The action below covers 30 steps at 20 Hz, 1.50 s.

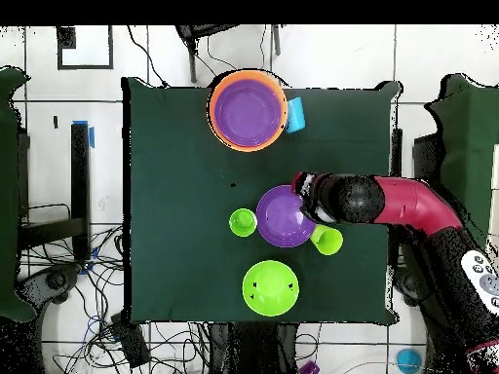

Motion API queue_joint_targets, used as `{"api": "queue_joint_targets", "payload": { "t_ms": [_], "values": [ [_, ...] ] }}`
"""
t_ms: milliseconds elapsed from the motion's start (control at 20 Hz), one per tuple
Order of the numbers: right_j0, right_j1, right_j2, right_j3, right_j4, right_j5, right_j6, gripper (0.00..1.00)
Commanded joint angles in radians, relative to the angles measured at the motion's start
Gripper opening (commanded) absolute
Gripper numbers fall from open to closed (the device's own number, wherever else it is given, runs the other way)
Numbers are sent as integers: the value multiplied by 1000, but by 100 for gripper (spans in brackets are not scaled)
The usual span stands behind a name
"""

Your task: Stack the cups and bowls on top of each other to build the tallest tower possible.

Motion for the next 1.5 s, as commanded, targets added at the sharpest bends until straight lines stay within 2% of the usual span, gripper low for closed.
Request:
{"api": "queue_joint_targets", "payload": {
  "t_ms": [50,500,1000,1250,1500],
  "values": [
    [-38,98,70,7,-131,-37,-366,100],
    [-120,178,126,-53,-194,23,-505,100],
    [-161,307,179,-72,-146,36,-581,100],
    [-212,381,219,-63,-130,31,-645,100],
    [-231,432,237,-65,-143,22,-671,100]
  ]
}}
